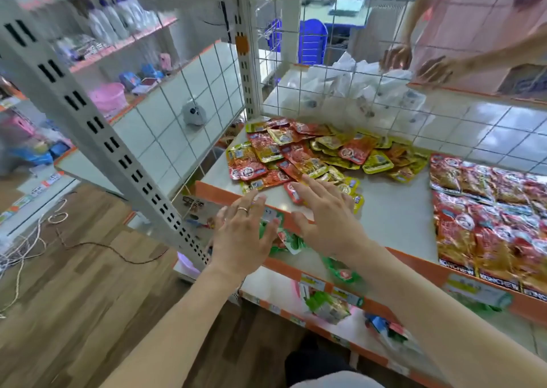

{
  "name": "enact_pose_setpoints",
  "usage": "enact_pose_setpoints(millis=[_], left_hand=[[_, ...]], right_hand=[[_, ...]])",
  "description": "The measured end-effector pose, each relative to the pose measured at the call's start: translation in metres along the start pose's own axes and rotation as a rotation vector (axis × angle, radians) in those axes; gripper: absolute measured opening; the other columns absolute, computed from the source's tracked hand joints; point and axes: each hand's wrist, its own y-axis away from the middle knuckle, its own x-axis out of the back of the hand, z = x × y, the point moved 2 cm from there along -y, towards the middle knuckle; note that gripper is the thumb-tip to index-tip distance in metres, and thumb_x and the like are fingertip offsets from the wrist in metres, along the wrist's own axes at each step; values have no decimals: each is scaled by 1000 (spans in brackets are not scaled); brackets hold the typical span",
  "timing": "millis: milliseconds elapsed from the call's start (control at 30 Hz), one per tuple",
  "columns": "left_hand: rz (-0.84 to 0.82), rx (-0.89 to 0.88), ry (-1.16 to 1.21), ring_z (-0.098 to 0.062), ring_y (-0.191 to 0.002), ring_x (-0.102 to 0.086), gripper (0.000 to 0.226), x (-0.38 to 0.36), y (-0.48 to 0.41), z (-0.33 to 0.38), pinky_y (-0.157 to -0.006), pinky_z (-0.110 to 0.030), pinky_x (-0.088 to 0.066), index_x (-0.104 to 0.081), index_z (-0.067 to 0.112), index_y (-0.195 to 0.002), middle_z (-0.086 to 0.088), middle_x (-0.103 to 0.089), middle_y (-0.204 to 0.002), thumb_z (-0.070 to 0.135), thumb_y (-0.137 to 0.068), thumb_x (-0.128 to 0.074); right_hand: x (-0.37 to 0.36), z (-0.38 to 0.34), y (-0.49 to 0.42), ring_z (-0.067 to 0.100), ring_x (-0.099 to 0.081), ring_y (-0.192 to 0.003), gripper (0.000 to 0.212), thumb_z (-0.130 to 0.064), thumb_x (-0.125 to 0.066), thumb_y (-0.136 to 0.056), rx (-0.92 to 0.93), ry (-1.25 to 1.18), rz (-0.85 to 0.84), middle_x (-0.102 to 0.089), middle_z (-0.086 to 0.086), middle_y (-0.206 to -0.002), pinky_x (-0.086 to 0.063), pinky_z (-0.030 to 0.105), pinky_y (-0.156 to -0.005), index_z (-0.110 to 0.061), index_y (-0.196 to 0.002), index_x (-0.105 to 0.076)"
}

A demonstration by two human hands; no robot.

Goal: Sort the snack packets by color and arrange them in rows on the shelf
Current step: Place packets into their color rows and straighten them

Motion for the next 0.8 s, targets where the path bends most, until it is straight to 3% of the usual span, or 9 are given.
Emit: enact_pose_setpoints(millis=[200, 400, 600, 733, 800], left_hand=[[-19, 19, -28, -23, -144, -38, 65, -7, -46, 0, -117, -46, -25, -43, 20, -150, 0, -41, -157, 55, -97, -31], [-20, 98, -2, -21, -147, -28, 58, -15, -74, -8, -119, -47, -23, -37, 21, -152, 2, -33, -161, 49, -101, -39], [-32, 175, -55, -26, -149, -25, 73, -8, -111, -26, -121, -49, -20, -29, 17, -155, -3, -26, -164, 53, -96, -52], [-112, 200, -91, -27, -151, -21, 84, -12, -134, -35, -121, -50, -19, -23, 18, -156, -5, -21, -165, 60, -92, -56], [-133, 177, -77, -28, -149, -27, 82, -15, -141, -36, -119, -48, -26, -26, 15, -154, -8, -27, -163, 60, -91, -56]], right_hand=[[-1, 31, -32, 17, -19, -148, 55, -42, -55, -97, -68, -11, -16, -30, -8, -161, -13, 48, -117, -32, -149, -41], [-1, 54, -58, 20, -18, -149, 57, -42, -56, -96, -96, 7, -49, -23, -10, -163, -18, 51, -116, -31, -149, -39], [3, 67, -76, 23, -19, -148, 53, -36, -57, -94, -197, 24, -24, -26, -5, -162, -22, 49, -114, -37, -145, -45], [9, 71, -84, 24, -25, -146, 56, -38, -59, -93, -272, 22, -15, -29, -4, -161, -27, 50, -111, -30, -146, -43], [12, 71, -88, 25, -29, -144, 58, -40, -59, -93, -287, 23, -13, -33, -4, -158, -30, 50, -109, -26, -146, -43]])
